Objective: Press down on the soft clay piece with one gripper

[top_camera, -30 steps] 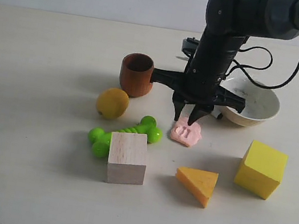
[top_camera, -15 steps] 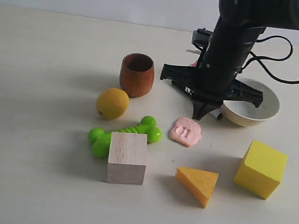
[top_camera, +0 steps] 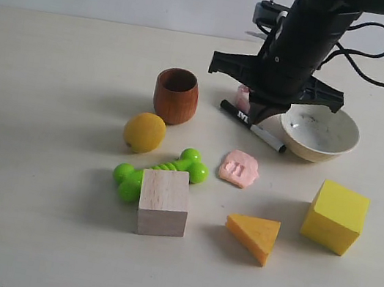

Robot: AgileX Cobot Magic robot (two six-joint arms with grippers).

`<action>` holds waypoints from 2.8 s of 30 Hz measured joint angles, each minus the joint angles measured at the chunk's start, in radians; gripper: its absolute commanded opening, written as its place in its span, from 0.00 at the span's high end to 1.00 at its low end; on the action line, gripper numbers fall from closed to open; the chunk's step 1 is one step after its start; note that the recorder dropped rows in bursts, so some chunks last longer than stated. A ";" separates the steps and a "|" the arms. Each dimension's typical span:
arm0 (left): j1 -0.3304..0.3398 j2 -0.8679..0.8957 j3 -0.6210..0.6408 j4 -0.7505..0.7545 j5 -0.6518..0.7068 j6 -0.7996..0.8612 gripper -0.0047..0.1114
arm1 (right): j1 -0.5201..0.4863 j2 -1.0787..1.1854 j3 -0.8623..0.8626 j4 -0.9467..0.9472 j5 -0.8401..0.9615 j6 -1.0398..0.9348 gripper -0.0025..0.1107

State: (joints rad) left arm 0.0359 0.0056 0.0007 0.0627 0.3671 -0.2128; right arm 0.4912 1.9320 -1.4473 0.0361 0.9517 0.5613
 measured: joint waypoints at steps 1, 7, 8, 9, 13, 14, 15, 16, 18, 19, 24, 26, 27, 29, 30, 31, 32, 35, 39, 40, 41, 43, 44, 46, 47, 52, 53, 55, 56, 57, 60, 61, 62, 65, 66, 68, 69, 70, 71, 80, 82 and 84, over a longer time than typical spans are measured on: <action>0.000 0.000 0.000 0.000 0.000 0.000 0.96 | 0.000 0.000 0.000 -0.013 -0.002 -0.010 0.98; 0.000 0.000 0.000 0.000 0.000 0.000 0.96 | 0.000 0.000 0.000 -0.115 0.059 -0.027 0.98; 0.000 0.000 0.000 0.000 0.000 0.000 0.96 | 0.000 0.000 0.000 -0.122 0.063 -0.027 0.98; 0.000 0.000 0.000 0.000 0.000 0.000 0.96 | 0.000 0.000 0.000 -0.130 0.065 -0.027 0.98; 0.000 0.000 0.000 0.000 0.000 0.000 0.96 | 0.000 -0.038 0.002 -0.151 0.040 -0.031 0.98; 0.000 0.000 0.000 0.000 0.000 0.000 0.96 | 0.000 -0.064 0.010 -0.156 0.016 -0.031 0.98; 0.000 0.000 0.000 0.000 0.000 0.000 0.96 | 0.000 -0.089 0.020 -0.163 -0.010 -0.031 0.98; 0.000 0.000 0.000 0.000 0.000 0.000 0.96 | 0.000 -0.126 0.034 -0.173 -0.038 -0.031 0.98; 0.000 0.000 0.000 0.000 0.000 0.000 0.96 | 0.000 -0.201 0.066 -0.210 -0.087 -0.031 0.98; 0.000 0.000 0.000 0.000 0.000 0.000 0.96 | 0.000 -0.245 0.087 -0.237 -0.110 -0.031 0.98; 0.000 0.000 0.000 0.000 0.000 0.000 0.96 | -0.002 -0.470 0.227 -0.422 -0.153 0.077 0.98; 0.000 0.000 0.000 0.000 0.000 0.000 0.96 | -0.021 -0.565 0.297 -0.493 -0.162 0.149 0.98; 0.000 0.000 0.000 0.000 0.000 0.000 0.96 | -0.037 -0.602 0.325 -0.513 -0.163 0.171 0.98; 0.000 0.000 0.000 0.000 0.000 0.000 0.96 | -0.085 -0.696 0.399 -0.540 -0.189 0.203 0.98; 0.000 0.000 0.000 0.000 0.000 0.000 0.96 | -0.109 -0.734 0.429 -0.542 -0.202 0.211 0.98; 0.000 0.000 0.000 0.000 0.000 0.000 0.96 | -0.149 -0.789 0.474 -0.545 -0.228 0.215 0.98; 0.000 0.000 0.000 0.000 0.000 0.000 0.96 | -0.178 -0.826 0.504 -0.545 -0.246 0.217 0.98; 0.000 0.000 0.000 0.000 0.000 0.000 0.96 | -0.281 -0.966 0.613 -0.547 -0.320 0.220 0.98; 0.000 0.000 0.000 0.000 0.000 0.000 0.96 | -0.409 -1.138 0.733 -0.556 -0.388 0.214 0.98; 0.000 0.000 0.000 0.000 0.000 0.000 0.96 | -0.435 -1.184 0.763 -0.558 -0.401 0.203 0.98; 0.000 0.000 0.000 0.000 0.000 0.000 0.96 | -0.455 -1.222 0.786 -0.558 -0.413 0.193 0.98; 0.000 0.000 0.000 0.000 0.000 0.000 0.96 | -0.498 -1.318 0.845 -0.561 -0.443 0.170 0.98; 0.000 0.000 0.000 0.000 0.000 0.000 0.96 | -0.514 -1.369 0.868 -0.561 -0.455 0.161 0.98; 0.000 0.000 0.000 0.000 0.000 0.000 0.96 | -0.549 -1.466 0.924 -0.561 -0.482 0.152 0.98; 0.000 0.000 0.000 0.000 0.000 0.000 0.96 | -0.560 -1.502 0.950 -0.558 -0.487 0.152 0.98; 0.000 0.000 0.000 0.000 0.000 0.000 0.96 | -0.572 -1.669 1.048 -0.522 -0.499 0.142 0.98; 0.000 0.000 0.000 0.000 0.000 0.000 0.96 | -0.572 -1.688 1.060 -0.506 -0.510 0.128 0.98; 0.000 0.000 0.000 0.000 0.000 0.000 0.96 | -0.572 -1.709 1.077 -0.452 -0.540 0.062 0.98; 0.000 0.000 0.000 0.000 0.000 0.000 0.96 | -0.572 -1.714 1.083 -0.409 -0.556 0.008 0.98; 0.000 0.000 0.000 0.000 0.000 0.000 0.96 | -0.572 -1.716 1.085 -0.360 -0.568 -0.051 0.98; 0.000 0.000 0.000 0.000 0.000 0.000 0.96 | -0.572 -1.720 1.085 -0.221 -0.586 -0.211 0.98; 0.000 0.000 0.000 0.000 0.000 0.000 0.96 | -0.572 -1.720 1.085 -0.173 -0.591 -0.258 0.98; 0.000 0.000 0.000 0.000 0.000 0.000 0.96 | -0.572 -1.720 1.088 -0.130 -0.596 -0.301 0.98; 0.000 0.000 0.000 0.000 0.000 0.000 0.96 | -0.572 -1.730 1.168 -0.007 -0.660 -0.417 0.98; 0.000 0.000 0.000 0.000 0.000 0.000 0.96 | -0.572 -1.741 1.197 0.000 -0.678 -0.421 0.98; 0.000 0.000 0.000 0.000 0.000 0.000 0.96 | -0.572 -1.791 1.280 0.010 -0.720 -0.421 0.98; 0.000 0.000 0.000 0.000 0.000 0.000 0.96 | -0.572 -1.828 1.323 0.015 -0.731 -0.421 0.98; 0.000 0.000 0.000 0.000 0.000 0.000 0.96 | -0.572 -1.847 1.344 0.015 -0.737 -0.421 0.98; 0.000 0.000 0.000 0.000 0.000 0.000 0.96 | -0.572 -1.880 1.377 0.015 -0.742 -0.421 0.98; 0.000 0.000 0.000 0.000 0.000 0.000 0.96 | -0.572 -1.927 1.442 0.015 -0.706 -0.499 0.98; 0.000 0.000 0.000 0.000 0.000 0.000 0.96 | -0.572 -1.927 1.442 0.015 -0.701 -0.515 0.98; 0.000 0.000 0.000 0.000 0.000 0.000 0.96 | -0.572 -1.927 1.442 0.015 -0.699 -0.521 0.98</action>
State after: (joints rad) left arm 0.0359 0.0056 0.0007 0.0627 0.3671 -0.2128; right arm -0.0806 0.0055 -0.0050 0.0506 0.2531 0.0402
